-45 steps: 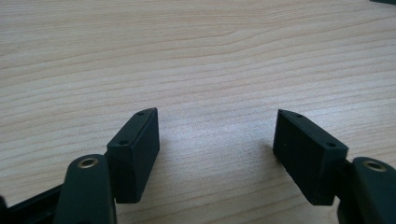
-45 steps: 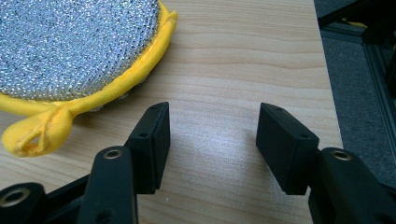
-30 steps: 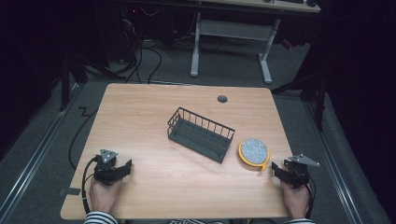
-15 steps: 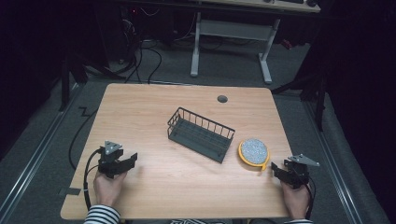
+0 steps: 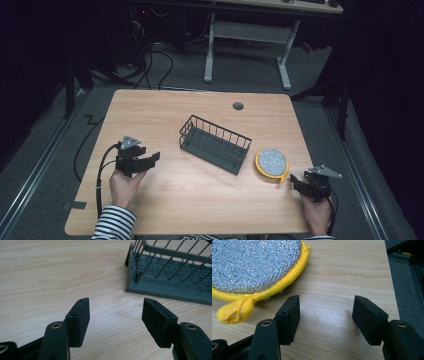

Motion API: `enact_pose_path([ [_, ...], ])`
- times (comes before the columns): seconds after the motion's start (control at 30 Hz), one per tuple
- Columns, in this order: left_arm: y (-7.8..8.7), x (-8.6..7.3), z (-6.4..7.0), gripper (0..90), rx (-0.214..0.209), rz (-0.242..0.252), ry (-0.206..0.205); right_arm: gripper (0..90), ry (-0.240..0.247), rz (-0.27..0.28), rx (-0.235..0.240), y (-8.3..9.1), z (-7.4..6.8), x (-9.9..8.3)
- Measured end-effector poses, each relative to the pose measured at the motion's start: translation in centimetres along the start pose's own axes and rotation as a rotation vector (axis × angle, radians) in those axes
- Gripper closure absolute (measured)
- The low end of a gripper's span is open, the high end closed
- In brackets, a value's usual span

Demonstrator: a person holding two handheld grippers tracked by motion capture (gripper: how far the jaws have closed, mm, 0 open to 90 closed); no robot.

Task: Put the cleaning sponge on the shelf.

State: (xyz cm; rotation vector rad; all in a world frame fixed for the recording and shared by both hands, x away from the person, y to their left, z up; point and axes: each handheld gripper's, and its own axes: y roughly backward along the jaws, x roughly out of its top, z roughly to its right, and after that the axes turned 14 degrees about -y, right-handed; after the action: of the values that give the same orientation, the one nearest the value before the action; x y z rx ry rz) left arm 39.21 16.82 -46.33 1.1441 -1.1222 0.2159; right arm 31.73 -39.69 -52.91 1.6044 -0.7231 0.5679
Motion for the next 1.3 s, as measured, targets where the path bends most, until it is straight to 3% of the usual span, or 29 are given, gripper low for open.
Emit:
enact_pose_path([
  [0.3, -1.5, 4.5, 1.0, 41.4, -0.043, -0.004, -0.055, 39.1, -0.003, -0.001, 0.0, 0.0, 0.0, 0.0],
  [0.5, -3.1, 6.8, 1.3, 41.9, -0.033, -0.022, -0.09, 38.3, 0.002, -0.002, 0.003, 0.0, 0.0, 0.0],
  [0.67, -4.4, 8.1, 1.4, 42.5, -0.035, -0.035, -0.097, 38.3, 0.002, -0.002, 0.003, 0.0, 0.0, 0.0],
  [0.97, -6.2, 10.0, 1.1, 43.6, -0.036, -0.042, -0.075, 38.3, 0.002, -0.002, 0.003, 0.0, 0.0, 0.0],
  [1.3, -9.0, 11.4, 1.6, 48.4, -0.017, -0.111, -0.116, 37.9, 0.001, -0.003, 0.004, 0.0, -0.1, 0.0],
])
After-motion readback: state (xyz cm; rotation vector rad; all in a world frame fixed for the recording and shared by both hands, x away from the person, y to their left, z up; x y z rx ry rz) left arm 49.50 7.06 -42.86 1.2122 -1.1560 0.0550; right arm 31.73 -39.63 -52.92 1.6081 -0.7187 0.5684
